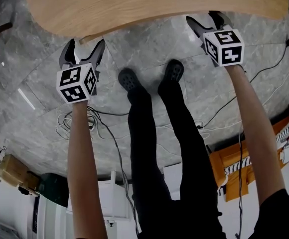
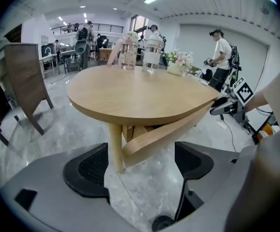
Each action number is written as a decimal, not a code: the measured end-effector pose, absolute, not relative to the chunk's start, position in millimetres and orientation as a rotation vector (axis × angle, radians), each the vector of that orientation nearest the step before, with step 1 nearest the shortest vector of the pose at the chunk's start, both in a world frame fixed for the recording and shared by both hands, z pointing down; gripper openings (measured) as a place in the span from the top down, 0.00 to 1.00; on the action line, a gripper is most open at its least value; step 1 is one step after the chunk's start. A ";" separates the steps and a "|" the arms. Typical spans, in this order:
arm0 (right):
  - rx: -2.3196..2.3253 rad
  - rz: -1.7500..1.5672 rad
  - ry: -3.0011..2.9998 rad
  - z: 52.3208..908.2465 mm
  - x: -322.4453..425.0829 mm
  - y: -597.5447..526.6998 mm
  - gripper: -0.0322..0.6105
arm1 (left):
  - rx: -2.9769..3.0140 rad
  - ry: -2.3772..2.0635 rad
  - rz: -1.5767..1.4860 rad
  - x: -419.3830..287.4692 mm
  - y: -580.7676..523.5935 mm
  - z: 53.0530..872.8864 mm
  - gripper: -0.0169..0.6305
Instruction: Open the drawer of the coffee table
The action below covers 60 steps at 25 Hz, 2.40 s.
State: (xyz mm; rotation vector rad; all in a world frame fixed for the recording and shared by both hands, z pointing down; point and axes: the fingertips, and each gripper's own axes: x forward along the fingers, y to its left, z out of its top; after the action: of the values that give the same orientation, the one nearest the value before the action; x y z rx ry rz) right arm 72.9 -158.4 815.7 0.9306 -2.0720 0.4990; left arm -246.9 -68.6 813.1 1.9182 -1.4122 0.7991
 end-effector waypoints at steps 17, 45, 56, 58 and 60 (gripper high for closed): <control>0.912 0.547 -2.076 817.3 67.8 -158.9 0.53 | 1.946 -1.381 0.843 -228.2 -73.0 816.0 0.32; 0.981 0.685 -2.053 815.9 74.9 -128.8 0.53 | 1.790 -1.470 0.697 -231.0 -48.3 811.6 0.33; 0.979 0.737 -2.020 815.9 83.2 -99.3 0.53 | 1.770 -1.456 0.707 -223.6 -19.8 811.9 0.33; 0.975 0.741 -2.018 816.6 85.4 -91.2 0.53 | 1.765 -1.453 0.709 -221.4 -11.8 812.2 0.33; 0.970 0.745 -2.013 816.9 88.4 -83.5 0.53 | 1.758 -1.452 0.711 -218.3 -3.4 812.5 0.33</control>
State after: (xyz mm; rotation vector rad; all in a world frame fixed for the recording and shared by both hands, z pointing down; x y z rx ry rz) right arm 88.4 -83.5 816.9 0.9701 -2.0135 0.7447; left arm -218.3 -3.4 812.5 1.7578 -1.4524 0.7106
